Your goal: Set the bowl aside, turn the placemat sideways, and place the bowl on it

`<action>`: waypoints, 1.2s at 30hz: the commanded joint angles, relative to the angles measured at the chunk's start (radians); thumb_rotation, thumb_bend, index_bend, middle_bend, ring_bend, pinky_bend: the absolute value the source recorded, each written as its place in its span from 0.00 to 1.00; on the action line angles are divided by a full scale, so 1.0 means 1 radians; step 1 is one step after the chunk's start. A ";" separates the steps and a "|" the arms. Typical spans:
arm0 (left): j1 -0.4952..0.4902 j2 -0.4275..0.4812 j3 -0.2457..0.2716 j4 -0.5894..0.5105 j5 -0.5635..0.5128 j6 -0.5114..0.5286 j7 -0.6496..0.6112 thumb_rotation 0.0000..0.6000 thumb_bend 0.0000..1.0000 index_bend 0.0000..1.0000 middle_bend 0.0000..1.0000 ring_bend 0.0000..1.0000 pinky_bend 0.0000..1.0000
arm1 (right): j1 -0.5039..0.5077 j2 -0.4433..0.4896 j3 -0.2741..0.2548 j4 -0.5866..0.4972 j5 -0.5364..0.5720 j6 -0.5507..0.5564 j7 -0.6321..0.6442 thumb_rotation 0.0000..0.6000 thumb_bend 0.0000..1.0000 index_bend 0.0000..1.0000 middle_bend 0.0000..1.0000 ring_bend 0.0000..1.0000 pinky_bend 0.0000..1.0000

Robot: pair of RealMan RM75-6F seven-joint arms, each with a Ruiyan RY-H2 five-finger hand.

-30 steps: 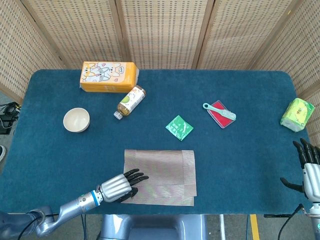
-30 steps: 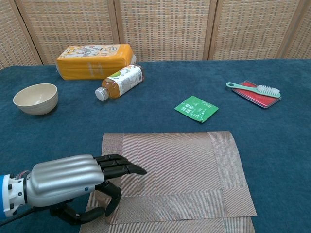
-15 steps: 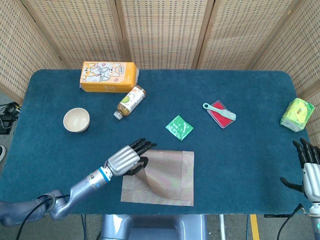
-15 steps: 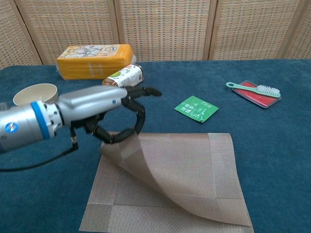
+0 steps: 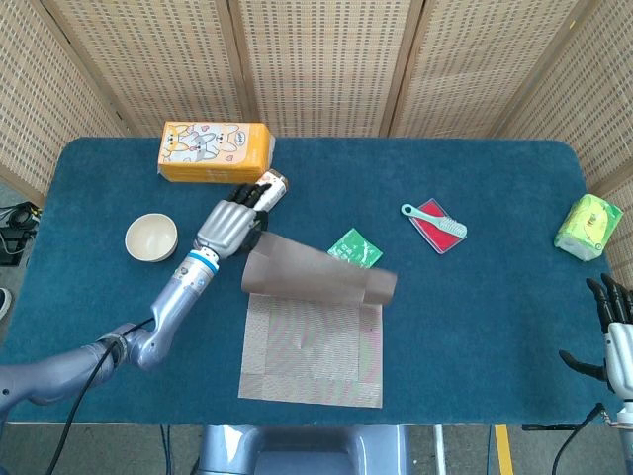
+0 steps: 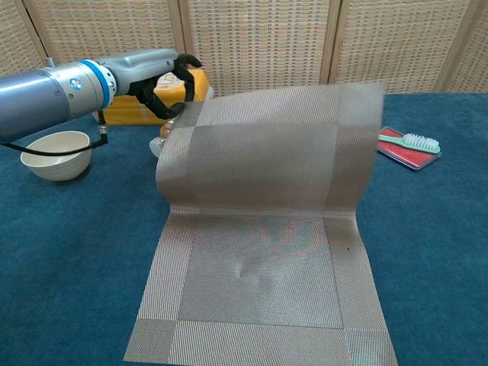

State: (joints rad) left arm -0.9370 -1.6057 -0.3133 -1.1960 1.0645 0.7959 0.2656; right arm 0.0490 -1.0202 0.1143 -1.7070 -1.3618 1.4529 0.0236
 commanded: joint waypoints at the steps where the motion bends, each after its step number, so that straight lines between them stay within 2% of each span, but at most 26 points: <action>1: -0.015 -0.019 -0.010 0.092 -0.178 -0.010 0.156 1.00 0.62 0.82 0.00 0.00 0.00 | 0.001 0.001 -0.001 -0.001 -0.002 -0.001 0.002 1.00 0.00 0.00 0.00 0.00 0.00; 4: -0.008 -0.016 -0.004 0.103 -0.245 0.009 0.210 1.00 0.62 0.82 0.00 0.00 0.00 | 0.000 0.002 0.000 -0.002 -0.005 0.002 0.004 1.00 0.00 0.00 0.00 0.00 0.00; 8: 0.014 0.006 -0.005 0.075 -0.273 0.067 0.229 1.00 0.62 0.79 0.00 0.00 0.00 | -0.001 0.003 -0.002 -0.004 -0.009 0.001 0.007 1.00 0.00 0.00 0.00 0.00 0.00; 9: 0.020 0.021 0.005 0.060 -0.284 0.071 0.251 1.00 0.58 0.71 0.00 0.00 0.00 | -0.001 0.004 -0.003 -0.004 -0.010 0.002 0.007 1.00 0.00 0.00 0.00 0.00 0.00; 10: 0.027 0.054 0.016 0.023 -0.316 0.064 0.287 1.00 0.42 0.49 0.00 0.00 0.00 | -0.001 0.003 -0.003 -0.005 -0.011 0.002 0.006 1.00 0.00 0.00 0.00 0.00 0.00; 11: 0.030 0.081 0.019 -0.015 -0.344 0.062 0.311 1.00 0.30 0.33 0.00 0.00 0.00 | -0.001 0.003 -0.004 -0.005 -0.012 0.002 0.005 1.00 0.00 0.00 0.00 0.00 0.00; 12: 0.036 0.110 0.014 -0.060 -0.369 0.063 0.319 1.00 0.12 0.11 0.00 0.00 0.00 | 0.000 0.002 -0.004 -0.005 -0.014 0.002 0.003 1.00 0.00 0.00 0.00 0.00 0.00; 13: 0.043 0.139 0.010 -0.106 -0.385 0.068 0.319 1.00 0.00 0.00 0.00 0.00 0.00 | 0.000 0.002 -0.005 -0.006 -0.015 0.002 0.001 1.00 0.00 0.00 0.00 0.00 0.00; 16: 0.071 0.215 -0.006 -0.214 -0.385 0.120 0.301 1.00 0.00 0.00 0.00 0.00 0.00 | 0.003 -0.003 -0.008 -0.006 -0.019 -0.003 -0.009 1.00 0.00 0.00 0.00 0.00 0.00; 20: 0.132 0.341 0.001 -0.375 -0.353 0.200 0.280 1.00 0.00 0.00 0.00 0.00 0.00 | 0.016 -0.019 -0.014 -0.003 -0.027 -0.018 -0.049 1.00 0.00 0.00 0.00 0.00 0.00; 25: 0.245 0.452 0.017 -0.517 -0.258 0.325 0.179 1.00 0.00 0.00 0.00 0.00 0.00 | 0.055 -0.039 -0.025 0.025 -0.095 -0.039 -0.118 1.00 0.00 0.00 0.00 0.00 0.00; 31: 0.409 0.535 0.093 -0.622 -0.103 0.481 0.058 1.00 0.00 0.00 0.00 0.00 0.00 | 0.139 -0.063 -0.049 0.100 -0.231 -0.104 -0.132 1.00 0.00 0.00 0.00 0.00 0.00; 36: 0.522 0.570 0.167 -0.657 0.006 0.587 0.017 1.00 0.00 0.00 0.00 0.00 0.00 | 0.233 -0.069 -0.090 0.098 -0.344 -0.209 -0.020 1.00 0.00 0.03 0.00 0.00 0.00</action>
State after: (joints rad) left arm -0.4571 -1.0576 -0.1802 -1.8306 1.0336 1.3407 0.3051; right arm 0.2312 -1.0819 0.0487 -1.6134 -1.6502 1.2981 -0.0500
